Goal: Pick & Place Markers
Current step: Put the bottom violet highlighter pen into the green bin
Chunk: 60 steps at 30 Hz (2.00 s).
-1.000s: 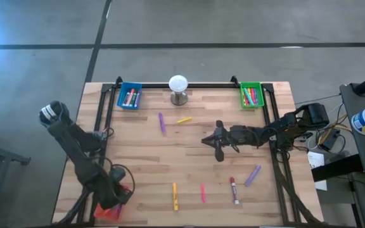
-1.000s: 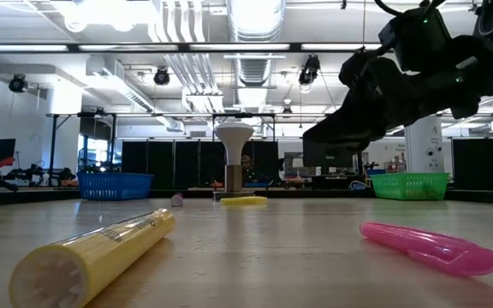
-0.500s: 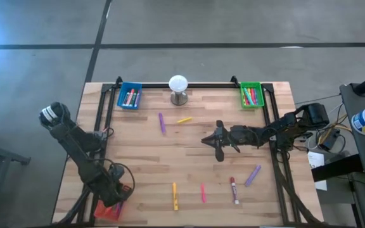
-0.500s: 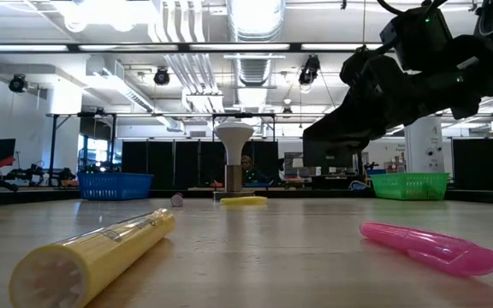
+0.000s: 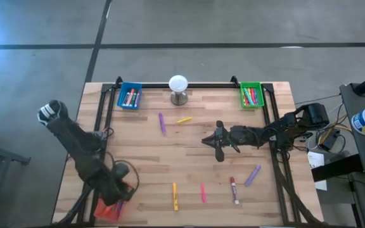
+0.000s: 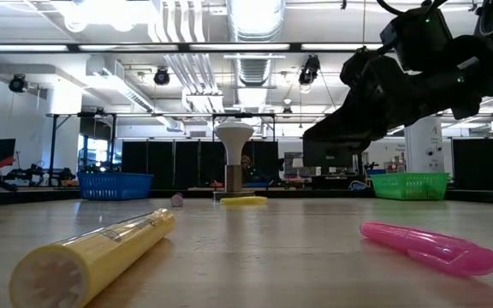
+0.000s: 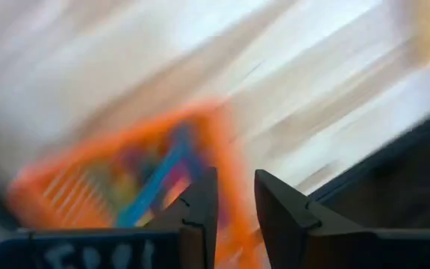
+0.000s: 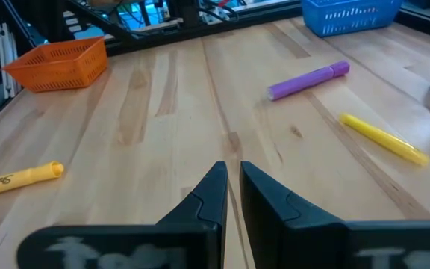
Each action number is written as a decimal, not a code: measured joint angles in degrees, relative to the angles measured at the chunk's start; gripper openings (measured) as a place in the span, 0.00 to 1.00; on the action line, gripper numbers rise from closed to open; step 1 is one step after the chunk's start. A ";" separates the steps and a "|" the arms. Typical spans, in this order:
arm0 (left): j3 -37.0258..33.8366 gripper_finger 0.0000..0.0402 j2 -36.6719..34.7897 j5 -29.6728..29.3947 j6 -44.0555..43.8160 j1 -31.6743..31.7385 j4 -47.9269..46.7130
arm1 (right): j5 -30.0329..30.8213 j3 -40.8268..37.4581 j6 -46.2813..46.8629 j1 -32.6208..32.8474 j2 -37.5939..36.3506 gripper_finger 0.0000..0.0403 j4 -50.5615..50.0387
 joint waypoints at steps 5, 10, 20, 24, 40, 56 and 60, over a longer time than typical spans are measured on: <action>-1.42 0.16 -1.28 -14.77 19.87 9.81 8.79 | 0.03 0.00 -0.02 0.00 0.00 0.08 -0.02; -9.02 0.04 -1.33 -18.06 55.23 22.90 37.97 | 0.11 0.03 0.04 0.00 -0.01 0.08 -0.09; -30.59 0.00 4.85 -4.44 88.76 44.64 103.19 | 11.22 3.97 15.84 3.31 -10.09 0.03 -27.08; -33.55 0.00 8.70 -4.38 95.08 49.47 112.39 | 17.77 8.98 29.37 8.17 -15.55 0.02 -51.60; -32.10 0.00 23.58 1.08 93.61 56.39 122.42 | 8.85 24.85 101.33 33.50 -14.38 0.02 -100.89; -31.98 0.00 23.91 2.27 91.96 56.39 122.53 | -8.49 24.83 121.34 43.54 -3.86 0.30 -102.03; -31.98 0.00 23.91 2.31 91.93 56.37 122.53 | -8.49 24.93 121.33 43.47 -2.88 0.36 -102.07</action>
